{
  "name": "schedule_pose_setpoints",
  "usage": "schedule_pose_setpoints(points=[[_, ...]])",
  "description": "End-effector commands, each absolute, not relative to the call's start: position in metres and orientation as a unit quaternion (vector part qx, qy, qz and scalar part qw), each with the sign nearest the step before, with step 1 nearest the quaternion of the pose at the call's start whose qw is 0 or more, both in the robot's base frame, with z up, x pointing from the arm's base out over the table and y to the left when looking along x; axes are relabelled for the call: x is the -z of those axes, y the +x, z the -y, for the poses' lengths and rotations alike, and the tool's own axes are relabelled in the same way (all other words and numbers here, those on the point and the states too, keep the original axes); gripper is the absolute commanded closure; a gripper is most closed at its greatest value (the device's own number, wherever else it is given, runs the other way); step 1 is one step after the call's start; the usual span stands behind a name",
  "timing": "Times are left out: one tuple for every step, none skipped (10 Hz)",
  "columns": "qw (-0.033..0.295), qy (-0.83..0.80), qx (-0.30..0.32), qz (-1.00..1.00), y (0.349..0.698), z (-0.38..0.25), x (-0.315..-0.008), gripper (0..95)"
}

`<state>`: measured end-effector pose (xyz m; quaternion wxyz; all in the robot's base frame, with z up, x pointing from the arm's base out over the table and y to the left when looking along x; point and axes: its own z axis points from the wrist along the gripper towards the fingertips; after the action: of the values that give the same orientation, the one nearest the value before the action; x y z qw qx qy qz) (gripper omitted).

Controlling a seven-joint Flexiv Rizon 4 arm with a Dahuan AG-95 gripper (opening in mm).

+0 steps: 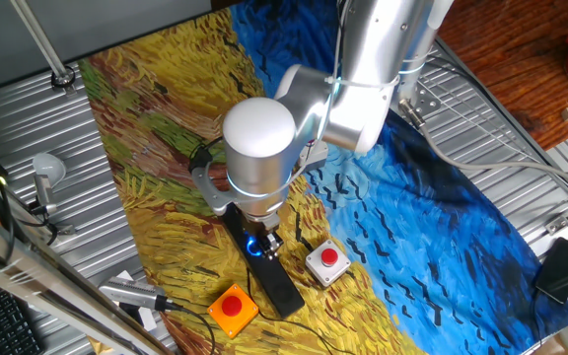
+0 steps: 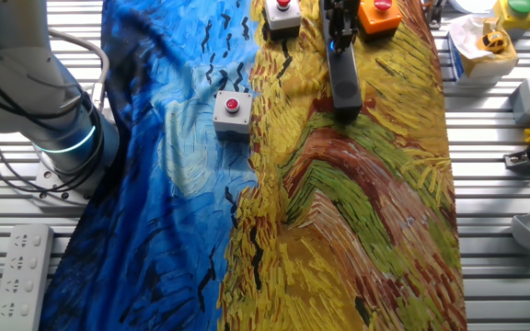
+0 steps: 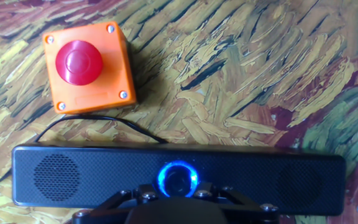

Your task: Turn the knob to decrease the volume of the speaker

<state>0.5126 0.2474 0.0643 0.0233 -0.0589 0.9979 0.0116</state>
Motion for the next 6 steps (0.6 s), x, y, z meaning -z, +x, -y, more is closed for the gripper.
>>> schedule_pose_setpoints(points=[[0.023, -0.056, -0.009, -0.998, 0.5121, -0.2471, -0.0635, 57.0], [0.023, -0.056, -0.007, -0.998, 0.5121, -0.2472, -0.0631, 57.0], [0.023, -0.056, -0.007, -0.998, 0.5121, -0.2472, -0.0630, 57.0], [0.023, -0.057, -0.006, -0.998, 0.5121, -0.2472, -0.0630, 57.0], [0.023, -0.057, -0.005, -0.998, 0.5121, -0.2472, -0.0630, 76.0], [0.022, -0.059, -0.004, -0.998, 0.5121, -0.2472, -0.0631, 76.0]])
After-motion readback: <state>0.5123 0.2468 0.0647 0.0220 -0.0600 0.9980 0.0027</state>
